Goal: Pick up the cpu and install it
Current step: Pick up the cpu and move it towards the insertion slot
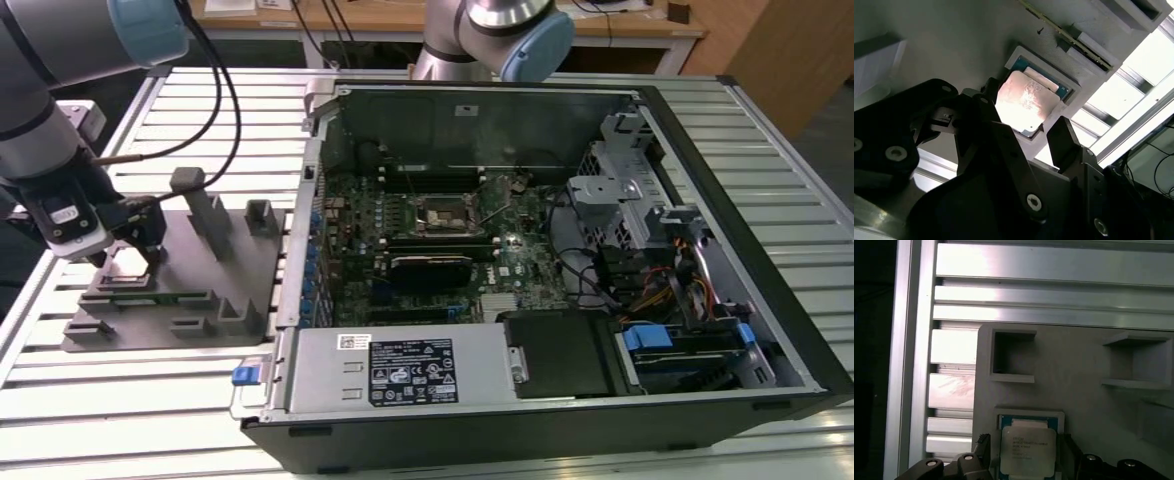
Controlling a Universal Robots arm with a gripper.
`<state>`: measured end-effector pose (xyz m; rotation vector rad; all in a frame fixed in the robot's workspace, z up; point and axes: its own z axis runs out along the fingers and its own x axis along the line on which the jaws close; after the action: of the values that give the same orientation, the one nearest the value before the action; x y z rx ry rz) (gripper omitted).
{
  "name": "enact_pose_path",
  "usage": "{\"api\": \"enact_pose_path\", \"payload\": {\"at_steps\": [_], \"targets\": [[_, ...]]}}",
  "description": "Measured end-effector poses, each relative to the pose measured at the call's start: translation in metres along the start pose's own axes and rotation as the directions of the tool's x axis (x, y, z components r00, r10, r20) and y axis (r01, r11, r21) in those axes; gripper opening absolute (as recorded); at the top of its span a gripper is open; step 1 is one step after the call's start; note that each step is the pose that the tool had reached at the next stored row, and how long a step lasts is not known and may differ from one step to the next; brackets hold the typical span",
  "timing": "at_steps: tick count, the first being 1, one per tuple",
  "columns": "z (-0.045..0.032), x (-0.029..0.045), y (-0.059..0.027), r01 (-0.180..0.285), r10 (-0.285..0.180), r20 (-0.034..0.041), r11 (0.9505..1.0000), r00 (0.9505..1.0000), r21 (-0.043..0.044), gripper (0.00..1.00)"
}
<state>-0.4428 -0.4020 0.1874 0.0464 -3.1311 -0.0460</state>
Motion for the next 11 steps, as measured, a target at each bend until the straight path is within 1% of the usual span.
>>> {"api": "enact_pose_path", "payload": {"at_steps": [7, 8, 9, 11], "targets": [[0.0034, 0.0000, -0.0001, -0.002, 0.002, 0.0001, 1.0000, 1.0000, 0.0003, 0.66], [0.0037, 0.0000, -0.0001, -0.002, 0.002, 0.0000, 1.0000, 1.0000, 0.0005, 0.64], [0.0037, 0.0000, -0.0001, -0.002, 0.002, -0.0001, 1.0000, 1.0000, 0.0006, 0.58], [0.0036, 0.0001, -0.0001, -0.002, 0.002, -0.0006, 1.0000, 1.0000, 0.0008, 0.58]]}}
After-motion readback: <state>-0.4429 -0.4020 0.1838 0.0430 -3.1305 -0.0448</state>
